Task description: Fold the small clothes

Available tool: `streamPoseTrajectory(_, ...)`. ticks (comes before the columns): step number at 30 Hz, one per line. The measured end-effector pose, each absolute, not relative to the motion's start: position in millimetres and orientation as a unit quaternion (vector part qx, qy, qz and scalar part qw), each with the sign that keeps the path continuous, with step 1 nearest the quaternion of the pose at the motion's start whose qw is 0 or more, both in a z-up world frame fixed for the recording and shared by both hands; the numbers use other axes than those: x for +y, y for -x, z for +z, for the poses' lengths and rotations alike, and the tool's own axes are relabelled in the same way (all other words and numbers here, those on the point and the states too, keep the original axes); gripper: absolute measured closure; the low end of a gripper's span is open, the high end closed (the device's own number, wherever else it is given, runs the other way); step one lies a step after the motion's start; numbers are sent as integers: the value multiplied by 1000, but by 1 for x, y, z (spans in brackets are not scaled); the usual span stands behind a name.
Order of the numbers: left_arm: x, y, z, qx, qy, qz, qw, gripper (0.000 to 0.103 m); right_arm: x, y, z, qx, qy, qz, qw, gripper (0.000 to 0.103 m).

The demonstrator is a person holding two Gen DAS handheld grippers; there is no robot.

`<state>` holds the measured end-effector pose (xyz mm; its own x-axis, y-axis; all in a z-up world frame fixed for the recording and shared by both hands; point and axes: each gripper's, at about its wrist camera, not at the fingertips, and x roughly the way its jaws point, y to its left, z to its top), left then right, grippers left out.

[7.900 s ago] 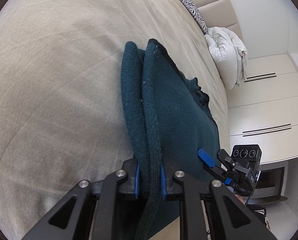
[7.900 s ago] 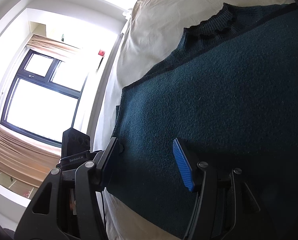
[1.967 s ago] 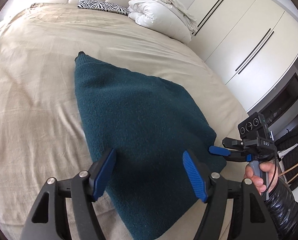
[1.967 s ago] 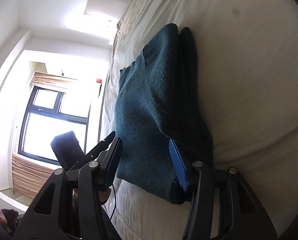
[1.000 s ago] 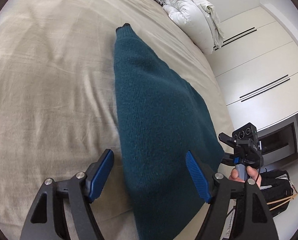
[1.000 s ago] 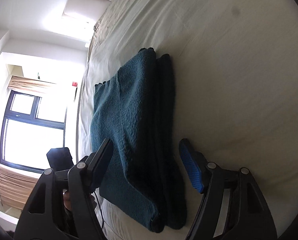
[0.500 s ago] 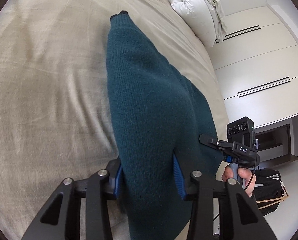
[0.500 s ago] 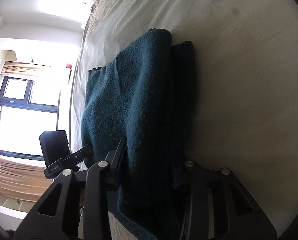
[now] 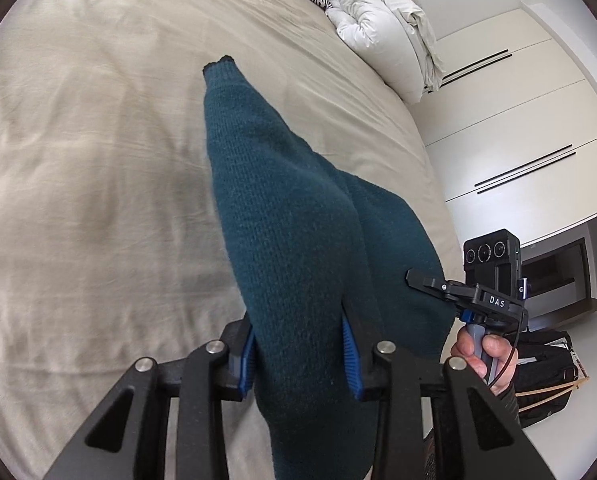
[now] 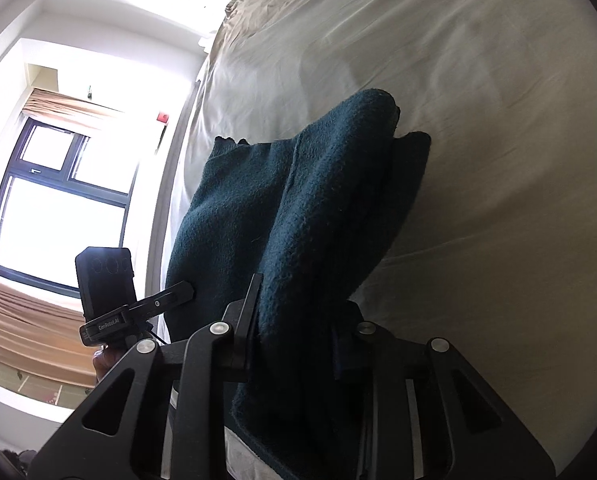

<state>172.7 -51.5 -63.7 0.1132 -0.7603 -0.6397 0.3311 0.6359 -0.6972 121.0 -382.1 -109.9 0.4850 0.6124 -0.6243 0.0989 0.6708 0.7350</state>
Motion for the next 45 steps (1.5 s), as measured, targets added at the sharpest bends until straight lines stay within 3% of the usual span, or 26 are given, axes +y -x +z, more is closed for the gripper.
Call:
streamPoseTrajectory(12, 16, -152, -105, 556, 196, -337, 734, 61, -282, -152, -168, 519, -354, 170, 759, 77)
streamPoseTrajectory(16, 23, -151, -120, 551, 235, -337, 726, 50, -295, -149, -191, 509, -397, 168, 745, 71)
streamPoseTrajectory(22, 28, -135, -94, 521, 186, -306, 774, 46, -307, -126, -181, 485, -399, 131, 767, 59)
streamPoseTrajectory(25, 31, -116, -67, 475, 158, -288, 816, 29, -307, -101, -164, 469, -369, 97, 796, 53)
streamPoseTrajectory(30, 35, -60, -22, 365, 68, -205, 906, 0, -297, -56, -124, 419, -294, 7, 859, 53)
streamPoseTrajectory(35, 41, -7, 12, 274, 23, -133, 952, 0, -275, -1, -77, 353, -199, -53, 913, 52)
streamPoseTrajectory(39, 47, 33, 42, 187, -3, -84, 979, 0, -245, 43, -20, 264, -103, -101, 954, 36)
streamPoseTrajectory(41, 53, 53, 57, 148, -14, -61, 987, 0, -226, 68, 8, 201, -57, -124, 970, 11)
streamPoseTrajectory(42, 55, 58, 65, 142, -15, -59, 988, 0, -218, 81, 22, 167, -39, -134, 976, 4)
streamPoseTrajectory(45, 60, 62, 79, 161, -9, -54, 985, 0, -198, 104, 54, 110, -14, -121, 986, 0)
